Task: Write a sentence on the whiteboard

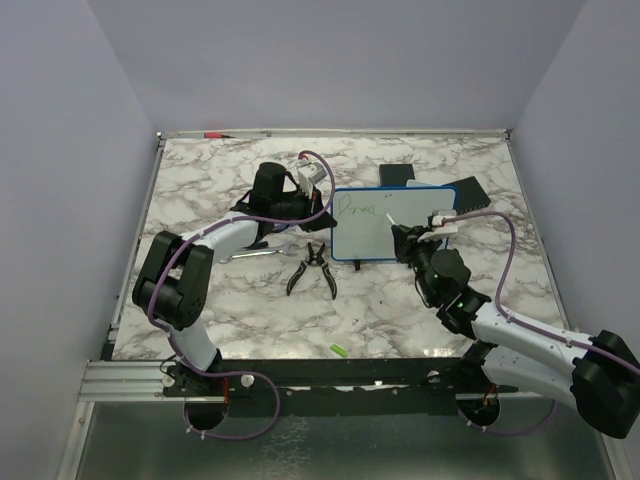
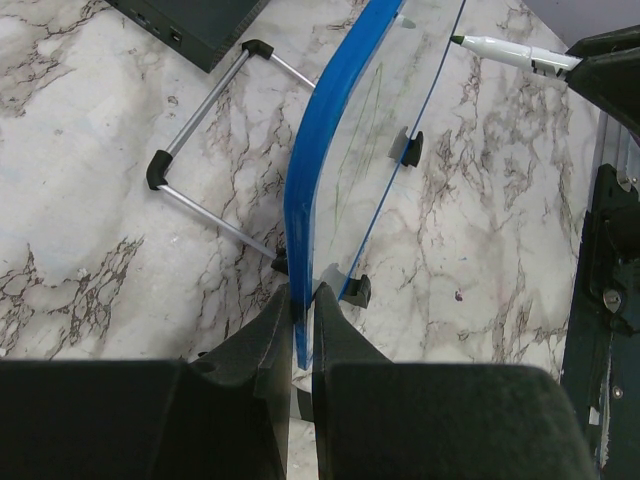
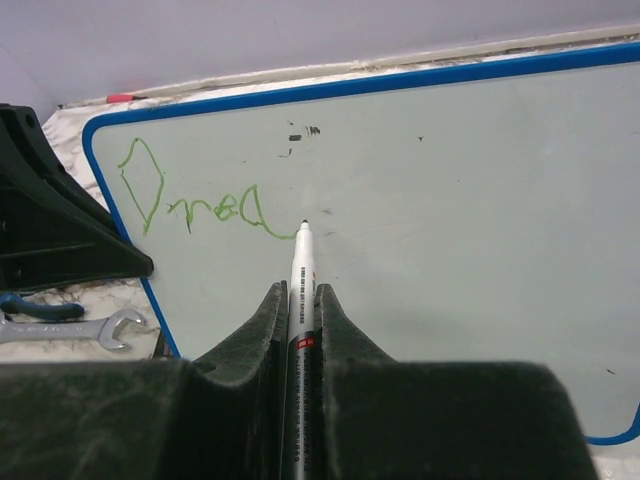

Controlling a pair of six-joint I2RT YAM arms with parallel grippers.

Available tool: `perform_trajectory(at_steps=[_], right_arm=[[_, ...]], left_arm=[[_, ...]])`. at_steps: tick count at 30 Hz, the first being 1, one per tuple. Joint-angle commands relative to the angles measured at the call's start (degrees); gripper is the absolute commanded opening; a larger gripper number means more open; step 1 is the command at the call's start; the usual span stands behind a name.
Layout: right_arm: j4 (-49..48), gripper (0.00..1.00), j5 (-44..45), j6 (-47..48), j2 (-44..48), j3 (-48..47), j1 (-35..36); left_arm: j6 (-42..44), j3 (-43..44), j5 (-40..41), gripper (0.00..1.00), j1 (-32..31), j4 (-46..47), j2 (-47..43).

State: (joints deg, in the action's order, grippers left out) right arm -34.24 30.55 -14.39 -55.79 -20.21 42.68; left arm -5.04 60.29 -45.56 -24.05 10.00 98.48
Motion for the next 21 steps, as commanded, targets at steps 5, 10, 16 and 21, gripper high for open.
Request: perform_trajectory(at_steps=[5,10,16,21], right_arm=[[-3.26,0.01,-3.68,2.43,-2.14,-3.47,-0.21],[-4.63,0.01,-3.21,2.82,-4.89,-4.67,-0.20],[-5.88,0.01,-1.34,2.45,-6.56,-4.94,-0.16],[-5.85,0.01,0.01,2.46,-7.10,-4.67,-0.19]], left_arm=[[1.80,0.13,2.76,0.00,-0.73,-3.37,0.45],[1.87,0.18,2.76,0.00,-0.74,-3.42,0.52],[2.02,0.26,2.76,0.00,-0.73,-3.50,0.50],[2.01,0.29,2.67,0.00,-0.72,-3.58,0.44]])
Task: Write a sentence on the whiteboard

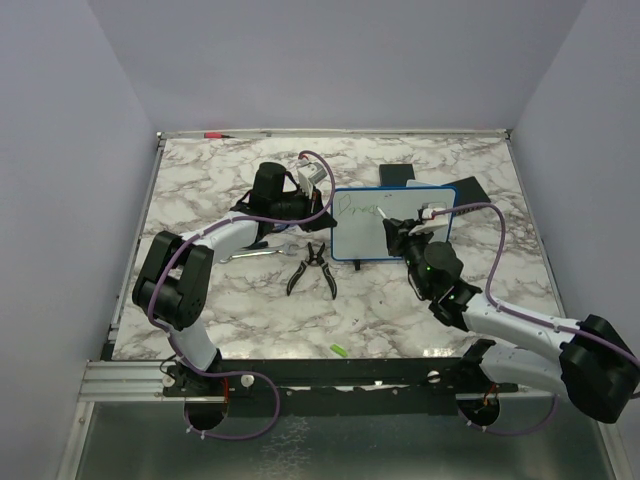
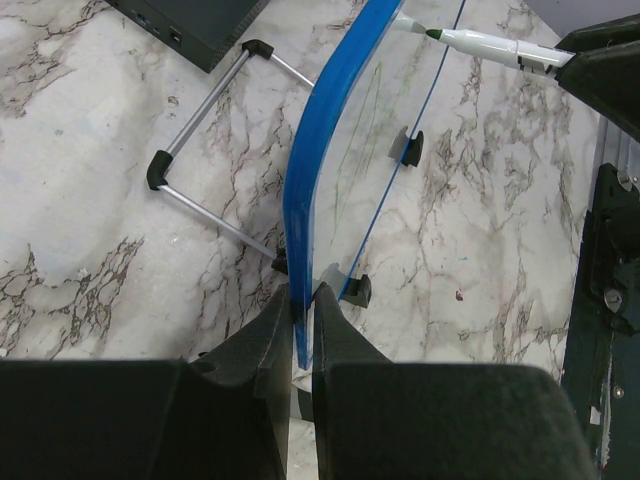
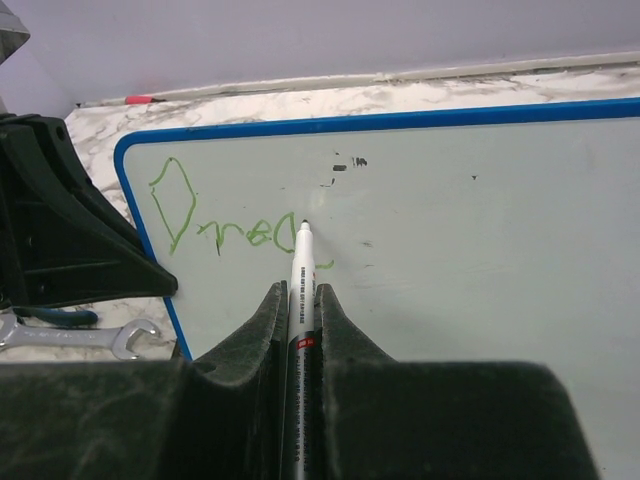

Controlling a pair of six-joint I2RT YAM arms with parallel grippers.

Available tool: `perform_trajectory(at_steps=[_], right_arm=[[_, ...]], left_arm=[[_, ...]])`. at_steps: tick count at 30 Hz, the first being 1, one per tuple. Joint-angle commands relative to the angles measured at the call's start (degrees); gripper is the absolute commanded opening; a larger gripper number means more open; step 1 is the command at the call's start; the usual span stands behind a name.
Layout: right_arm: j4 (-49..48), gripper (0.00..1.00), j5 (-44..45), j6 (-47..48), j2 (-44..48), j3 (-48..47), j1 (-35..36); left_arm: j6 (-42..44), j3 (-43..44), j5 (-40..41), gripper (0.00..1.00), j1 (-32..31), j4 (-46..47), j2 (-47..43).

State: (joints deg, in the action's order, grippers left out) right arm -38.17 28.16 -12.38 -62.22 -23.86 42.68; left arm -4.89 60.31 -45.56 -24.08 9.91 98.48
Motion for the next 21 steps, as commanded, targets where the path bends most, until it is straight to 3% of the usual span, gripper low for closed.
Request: perform_trajectory(at_steps=[1,21], right_arm=[[-1.76,0.01,2.66,0.48,-0.91,-0.95,-0.18],[-0.15,0.01,1.52,-4.51,-1.24,3.03,-0.21]], left_arm=[[1.83,0.27,2.64,0.00,-0.75,-3.50,0.39],[1.81,0.29,2.49,0.00,-0.72,-3.51,0.40]])
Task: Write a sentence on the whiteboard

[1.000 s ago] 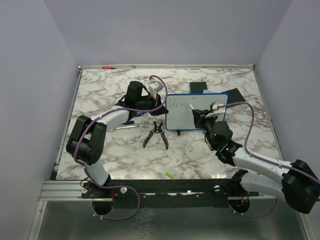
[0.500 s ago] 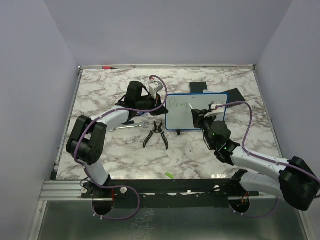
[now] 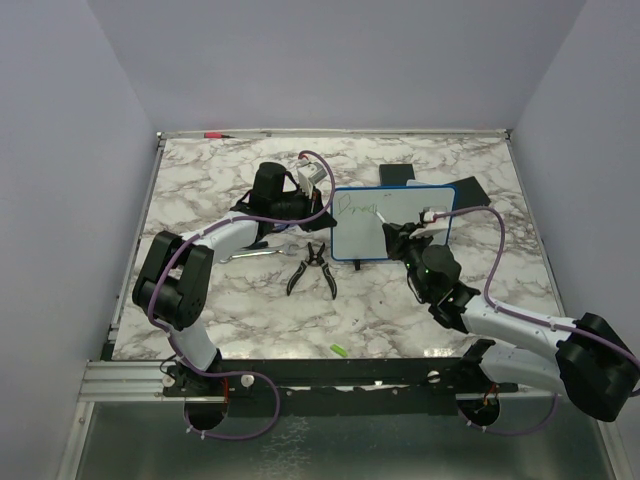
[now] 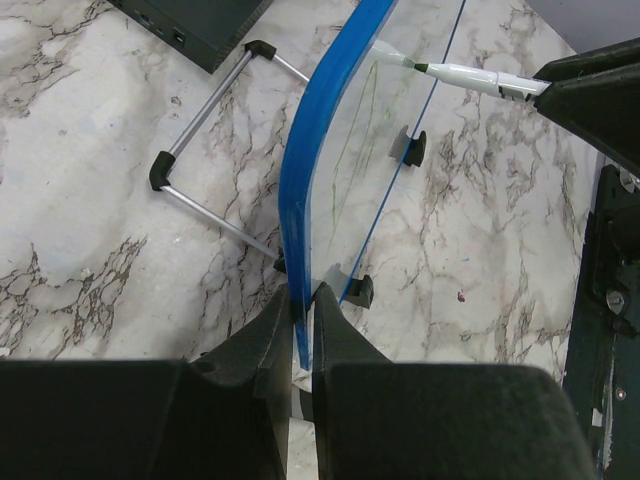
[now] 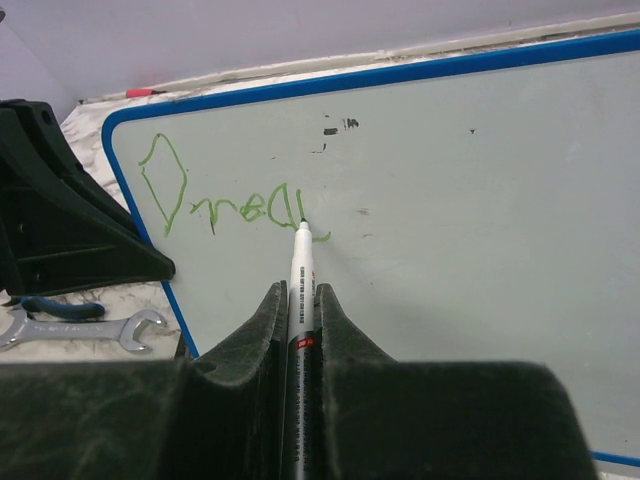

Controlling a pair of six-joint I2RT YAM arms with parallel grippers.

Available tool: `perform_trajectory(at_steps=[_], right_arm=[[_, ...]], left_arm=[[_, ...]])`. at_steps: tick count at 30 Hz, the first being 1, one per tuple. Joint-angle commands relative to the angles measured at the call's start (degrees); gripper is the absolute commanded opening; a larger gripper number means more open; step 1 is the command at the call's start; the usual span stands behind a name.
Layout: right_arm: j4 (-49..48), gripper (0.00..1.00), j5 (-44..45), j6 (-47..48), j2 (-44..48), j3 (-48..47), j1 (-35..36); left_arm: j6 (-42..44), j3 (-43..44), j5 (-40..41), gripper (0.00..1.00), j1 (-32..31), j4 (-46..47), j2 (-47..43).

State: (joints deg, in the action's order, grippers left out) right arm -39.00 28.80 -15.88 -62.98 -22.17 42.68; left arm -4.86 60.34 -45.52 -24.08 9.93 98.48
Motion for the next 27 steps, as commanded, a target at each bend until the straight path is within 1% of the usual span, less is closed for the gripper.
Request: perform_trajectory(at_steps=[1,27], right_arm=[[0.68,0.01,0.92,-0.98,-0.48,1.34,-0.21],[-3.12,0.01,3.68,1.29,0.31,-1.63,-0.21]], left_arm=[[1.79,0.30,2.41,0.00,-0.77,-3.54,0.41],[1.84,0.31,2.41,0.00,-0.88,-3.54,0.45]])
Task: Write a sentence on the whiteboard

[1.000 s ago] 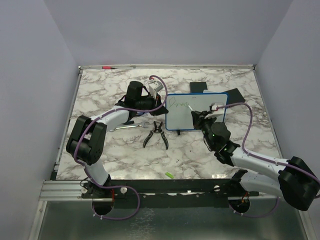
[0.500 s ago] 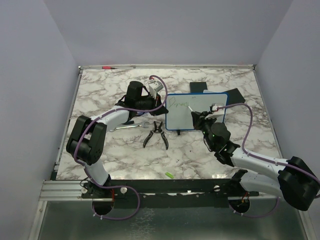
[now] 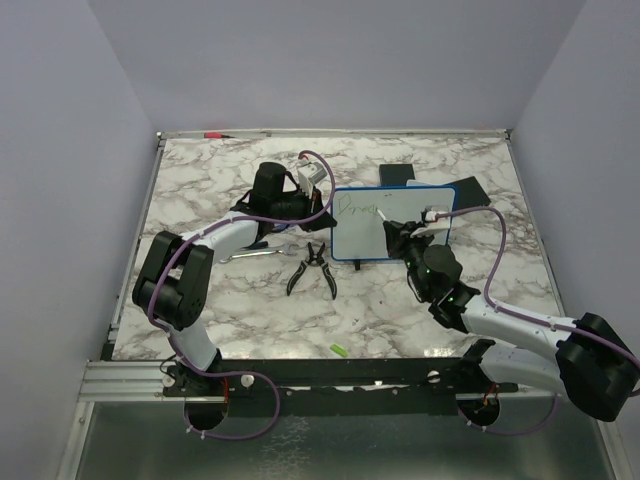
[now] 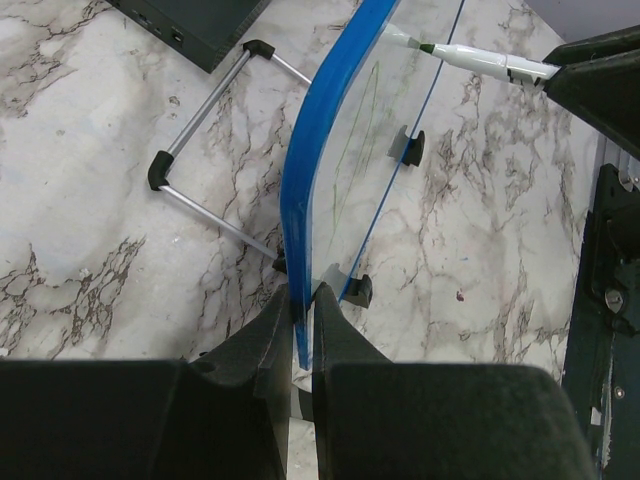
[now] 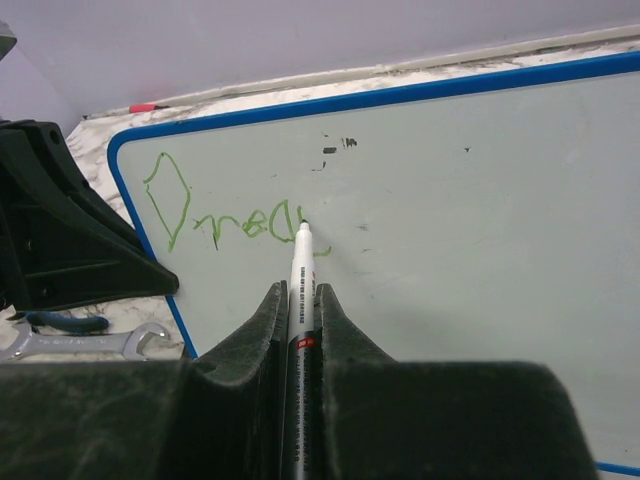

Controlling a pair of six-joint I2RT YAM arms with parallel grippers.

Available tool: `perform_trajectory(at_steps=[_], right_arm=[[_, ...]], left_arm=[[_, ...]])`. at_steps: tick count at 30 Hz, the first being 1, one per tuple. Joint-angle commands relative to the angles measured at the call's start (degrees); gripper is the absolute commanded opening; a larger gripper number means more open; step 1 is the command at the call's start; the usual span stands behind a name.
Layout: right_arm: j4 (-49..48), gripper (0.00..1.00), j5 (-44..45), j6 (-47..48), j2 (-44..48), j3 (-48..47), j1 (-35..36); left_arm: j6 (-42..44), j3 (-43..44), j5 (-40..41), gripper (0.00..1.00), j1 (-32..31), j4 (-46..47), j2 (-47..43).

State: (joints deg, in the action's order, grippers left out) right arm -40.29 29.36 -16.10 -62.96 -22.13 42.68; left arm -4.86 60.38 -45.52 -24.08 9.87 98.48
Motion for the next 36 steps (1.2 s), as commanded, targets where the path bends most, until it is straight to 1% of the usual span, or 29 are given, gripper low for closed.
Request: perform_trajectory(at_steps=[1,15,27,36], right_arm=[[-1.96,0.01,3.27,1.61,0.29,-1.75,-0.16],[-0.70,0.01,5.85,1.29,1.48,-0.69,-0.17],[1.81,0.01,3.88,-2.40,1.27,2.36,-0.19],[1.51,0.01,4.17,-2.19,1.00,1.87,-0.15]], left_arm=[[1.79,0.26,2.37,0.00,-0.93,-3.45,0.45],[1.81,0.26,2.37,0.00,-0.90,-3.53,0.28],[1.84,0.27,2.36,0.00,-0.90,-3.48,0.27],[1.81,0.33,2.37,0.00,-0.97,-3.50,0.29]])
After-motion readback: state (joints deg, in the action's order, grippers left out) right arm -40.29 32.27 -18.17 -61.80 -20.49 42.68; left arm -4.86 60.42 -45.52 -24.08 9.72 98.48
